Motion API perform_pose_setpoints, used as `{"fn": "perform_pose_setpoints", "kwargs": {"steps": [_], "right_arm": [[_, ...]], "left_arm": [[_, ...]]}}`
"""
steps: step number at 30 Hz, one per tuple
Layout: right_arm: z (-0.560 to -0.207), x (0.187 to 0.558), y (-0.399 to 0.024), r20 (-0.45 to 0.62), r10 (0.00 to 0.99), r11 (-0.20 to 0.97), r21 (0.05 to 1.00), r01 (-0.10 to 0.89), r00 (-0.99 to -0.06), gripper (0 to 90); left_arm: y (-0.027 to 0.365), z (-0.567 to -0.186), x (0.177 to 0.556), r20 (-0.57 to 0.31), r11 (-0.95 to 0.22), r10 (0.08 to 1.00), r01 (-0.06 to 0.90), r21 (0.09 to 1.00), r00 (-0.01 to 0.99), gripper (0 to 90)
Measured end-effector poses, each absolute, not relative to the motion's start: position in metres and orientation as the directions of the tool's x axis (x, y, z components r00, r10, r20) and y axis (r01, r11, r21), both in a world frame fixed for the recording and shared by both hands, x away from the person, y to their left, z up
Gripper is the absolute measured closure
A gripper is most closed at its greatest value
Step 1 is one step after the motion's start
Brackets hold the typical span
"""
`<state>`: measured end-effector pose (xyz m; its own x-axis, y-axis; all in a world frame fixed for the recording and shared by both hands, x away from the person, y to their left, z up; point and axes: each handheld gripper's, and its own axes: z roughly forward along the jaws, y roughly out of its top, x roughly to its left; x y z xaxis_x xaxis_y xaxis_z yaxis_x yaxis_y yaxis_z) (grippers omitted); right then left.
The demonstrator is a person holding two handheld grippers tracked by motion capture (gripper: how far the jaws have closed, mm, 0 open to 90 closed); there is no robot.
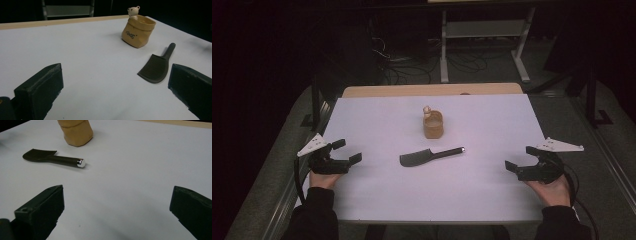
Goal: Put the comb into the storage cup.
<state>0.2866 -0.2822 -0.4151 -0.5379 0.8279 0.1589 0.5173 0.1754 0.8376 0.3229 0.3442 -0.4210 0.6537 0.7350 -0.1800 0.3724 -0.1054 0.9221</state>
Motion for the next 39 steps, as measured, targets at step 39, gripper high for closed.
{"fn": "perform_pose_setpoints", "kwargs": {"steps": [39], "right_arm": [[-0.381,0.323,-0.254,0.124,0.776,0.281,0.810,0.515,-0.619,0.0]], "left_arm": [[0.343,-0.422,0.323,-0.192,-0.088,0.738,0.375,0.923,0.647,0.0]]}}
